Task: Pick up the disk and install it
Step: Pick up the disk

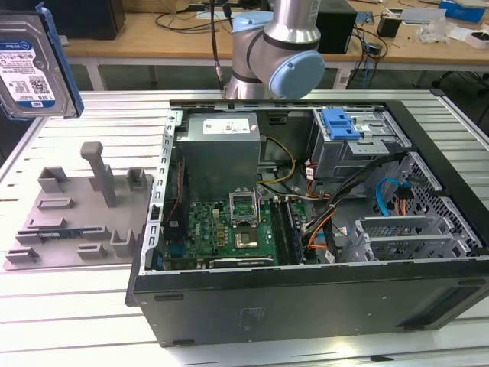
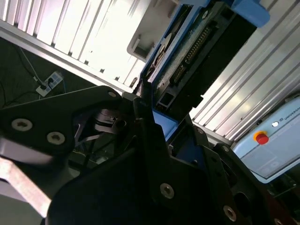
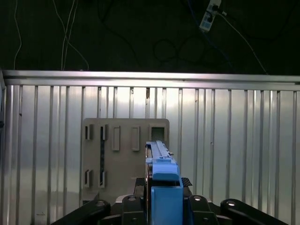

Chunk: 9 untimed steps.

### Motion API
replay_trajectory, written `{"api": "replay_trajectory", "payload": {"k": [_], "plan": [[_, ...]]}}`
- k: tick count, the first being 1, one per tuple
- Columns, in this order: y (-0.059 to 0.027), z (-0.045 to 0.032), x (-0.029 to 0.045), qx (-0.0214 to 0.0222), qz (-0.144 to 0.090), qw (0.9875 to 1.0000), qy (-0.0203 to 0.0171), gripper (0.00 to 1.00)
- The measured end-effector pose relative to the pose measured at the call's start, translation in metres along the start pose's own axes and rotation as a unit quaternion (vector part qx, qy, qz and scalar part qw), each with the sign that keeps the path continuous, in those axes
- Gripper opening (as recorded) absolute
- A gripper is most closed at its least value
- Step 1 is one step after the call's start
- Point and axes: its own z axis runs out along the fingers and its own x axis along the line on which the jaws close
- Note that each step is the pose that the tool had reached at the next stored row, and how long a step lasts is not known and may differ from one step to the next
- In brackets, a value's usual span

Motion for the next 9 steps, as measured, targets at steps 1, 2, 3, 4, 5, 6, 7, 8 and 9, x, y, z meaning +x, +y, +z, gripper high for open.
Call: {"api": "replay_trajectory", "payload": {"k": [1, 2, 3, 4, 5, 6, 7, 8, 9], "plan": [[0.0, 0.0, 0.0, 0.0, 0.0, 1.0, 0.0, 0.37], [-0.0001, -0.0001, 0.0, 0.0, 0.0, 1.0, 0.0, 0.37], [-0.0001, -0.0002, 0.0, -0.0001, 0.0, 1.0, 0.0001, 0.37], [-0.0001, -0.0002, 0.0, -0.0001, 0.0, 1.0, 0.0001, 0.37], [-0.0001, -0.0002, 0.0, -0.0001, 0.0, 1.0, 0.0, 0.37], [-0.0001, -0.0002, 0.0001, -0.0001, 0.0, 1.0, 0.0001, 0.37], [0.0, -0.0002, 0.0001, -0.0001, 0.0, 1.0, 0.0, 0.37], [0.0, -0.0002, 0.0001, -0.0002, 0.0, 1.0, 0.0001, 0.37], [0.0, -0.0003, 0.0001, -0.0001, 0.0, 1.0, 0.0001, 0.37]]}}
